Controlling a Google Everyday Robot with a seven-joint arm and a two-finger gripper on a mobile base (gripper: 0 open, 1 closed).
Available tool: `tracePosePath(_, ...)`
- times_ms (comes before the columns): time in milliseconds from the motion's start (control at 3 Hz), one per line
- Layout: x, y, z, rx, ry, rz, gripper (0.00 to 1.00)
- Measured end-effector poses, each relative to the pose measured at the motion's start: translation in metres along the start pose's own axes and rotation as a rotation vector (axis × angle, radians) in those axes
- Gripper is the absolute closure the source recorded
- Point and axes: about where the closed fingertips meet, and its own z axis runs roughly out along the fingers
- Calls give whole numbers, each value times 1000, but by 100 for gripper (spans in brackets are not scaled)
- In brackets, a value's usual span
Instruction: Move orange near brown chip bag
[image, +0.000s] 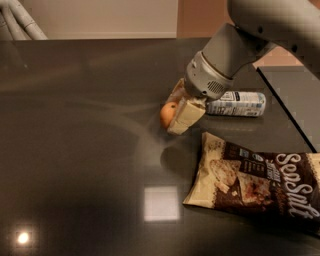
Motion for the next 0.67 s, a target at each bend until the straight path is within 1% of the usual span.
tracePosePath(333, 18, 22, -5, -12, 5, 20, 100)
tracePosePath(667, 41, 55, 9, -34, 23, 21, 100)
